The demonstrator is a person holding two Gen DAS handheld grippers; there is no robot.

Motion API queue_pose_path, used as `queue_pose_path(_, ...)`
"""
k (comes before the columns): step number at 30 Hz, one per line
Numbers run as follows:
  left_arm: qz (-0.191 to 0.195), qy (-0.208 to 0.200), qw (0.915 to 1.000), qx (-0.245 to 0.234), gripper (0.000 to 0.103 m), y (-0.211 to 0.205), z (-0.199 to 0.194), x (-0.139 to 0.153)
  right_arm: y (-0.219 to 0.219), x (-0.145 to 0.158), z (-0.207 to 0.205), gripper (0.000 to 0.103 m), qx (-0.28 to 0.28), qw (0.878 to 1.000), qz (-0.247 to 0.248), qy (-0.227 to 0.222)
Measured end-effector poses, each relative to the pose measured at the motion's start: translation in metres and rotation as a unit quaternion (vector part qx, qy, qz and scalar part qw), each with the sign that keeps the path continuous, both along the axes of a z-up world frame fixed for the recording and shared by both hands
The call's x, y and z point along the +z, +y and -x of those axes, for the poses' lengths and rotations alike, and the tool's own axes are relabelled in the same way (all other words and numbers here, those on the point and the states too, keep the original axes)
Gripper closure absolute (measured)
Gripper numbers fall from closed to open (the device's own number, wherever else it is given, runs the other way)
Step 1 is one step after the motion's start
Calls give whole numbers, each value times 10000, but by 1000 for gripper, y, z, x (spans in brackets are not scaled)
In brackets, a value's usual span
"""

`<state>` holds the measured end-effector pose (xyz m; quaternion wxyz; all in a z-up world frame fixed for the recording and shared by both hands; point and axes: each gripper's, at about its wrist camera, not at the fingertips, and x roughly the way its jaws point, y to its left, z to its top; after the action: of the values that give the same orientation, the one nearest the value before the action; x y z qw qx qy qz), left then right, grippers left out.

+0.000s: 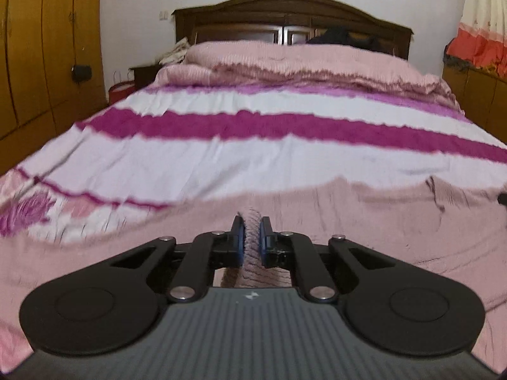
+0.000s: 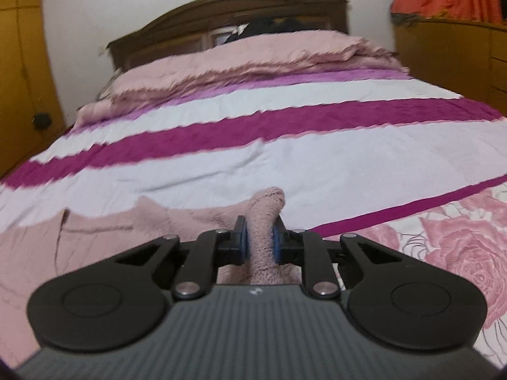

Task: Fold small clothes

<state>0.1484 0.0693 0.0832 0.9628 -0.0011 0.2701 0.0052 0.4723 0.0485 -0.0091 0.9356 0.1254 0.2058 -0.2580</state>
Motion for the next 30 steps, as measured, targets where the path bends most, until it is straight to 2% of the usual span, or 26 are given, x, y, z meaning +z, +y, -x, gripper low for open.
queue_pose_path(3,-81,91,9999,-65,93,-6,-26,-2,-6,-6,-3,87,-328,9994,-1,49)
queue_pose_path(5,-94,377,9992,-79,92,-8,-45,-14,-13,-10,-5,87,-488,9987,-86,79)
queue_pose_path(8,-160,871,9961,-20,92,-10,-64,-36,-23,-14,-5,86,-439,9981,-408,122)
queue_pose_path(11,-309,849,9959,-12,91,-10,-60,-45,-26,-11,-3,85,-333,9981,-490,158)
queue_pose_path(14,-374,915,9951,43,83,-8,-58,-44,-25,-3,-2,83,-306,9980,-508,213)
queue_pose_path(16,-282,929,9953,37,79,-5,-55,-38,-18,4,4,83,-244,9981,-531,178)
queue_pose_path(17,-241,923,9954,44,72,-4,-51,-35,-14,7,8,78,-161,9982,-558,148)
queue_pose_path(18,-202,912,9956,60,61,-2,-49,-32,-8,10,12,62,-85,9982,-578,116)
queue_pose_path(19,-170,906,9957,79,56,0,-46,-30,-4,11,16,51,-35,9982,-592,85)
queue_pose_path(20,-148,905,9957,99,50,2,-43,-27,3,13,21,37,13,9982,-603,43)
queue_pose_path(30,-48,1039,9934,492,45,24,7,-14,51,18,55,36,465,9950,-865,177)
